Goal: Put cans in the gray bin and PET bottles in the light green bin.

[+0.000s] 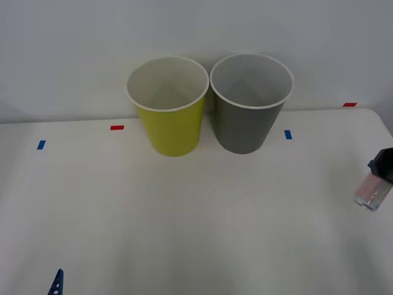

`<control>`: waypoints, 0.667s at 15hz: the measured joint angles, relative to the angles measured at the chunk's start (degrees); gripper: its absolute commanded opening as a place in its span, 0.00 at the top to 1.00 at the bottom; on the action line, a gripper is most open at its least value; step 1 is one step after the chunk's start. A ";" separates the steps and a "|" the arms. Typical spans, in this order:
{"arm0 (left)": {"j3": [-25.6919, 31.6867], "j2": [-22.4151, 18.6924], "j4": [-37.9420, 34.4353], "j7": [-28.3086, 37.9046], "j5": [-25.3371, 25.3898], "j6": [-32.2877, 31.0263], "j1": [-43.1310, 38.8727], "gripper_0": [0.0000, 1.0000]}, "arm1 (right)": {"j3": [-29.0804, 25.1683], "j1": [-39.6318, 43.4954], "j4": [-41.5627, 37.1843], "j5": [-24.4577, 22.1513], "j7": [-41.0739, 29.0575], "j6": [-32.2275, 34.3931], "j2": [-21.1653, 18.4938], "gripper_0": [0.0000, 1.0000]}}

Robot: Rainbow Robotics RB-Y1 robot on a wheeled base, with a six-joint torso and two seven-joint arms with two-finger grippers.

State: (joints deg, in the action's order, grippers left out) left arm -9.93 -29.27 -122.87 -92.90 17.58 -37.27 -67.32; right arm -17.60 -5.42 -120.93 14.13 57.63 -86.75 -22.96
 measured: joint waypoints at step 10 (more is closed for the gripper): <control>0.00 0.00 0.00 0.00 0.00 0.00 0.00 0.00 | -6.13 0.60 -7.88 -5.53 38.91 12.98 10.40 1.00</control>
State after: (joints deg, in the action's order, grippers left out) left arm -9.93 -29.27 -122.87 -92.90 17.58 -37.27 -67.32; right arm -23.73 -4.81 -128.81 8.60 96.54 -73.78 -12.56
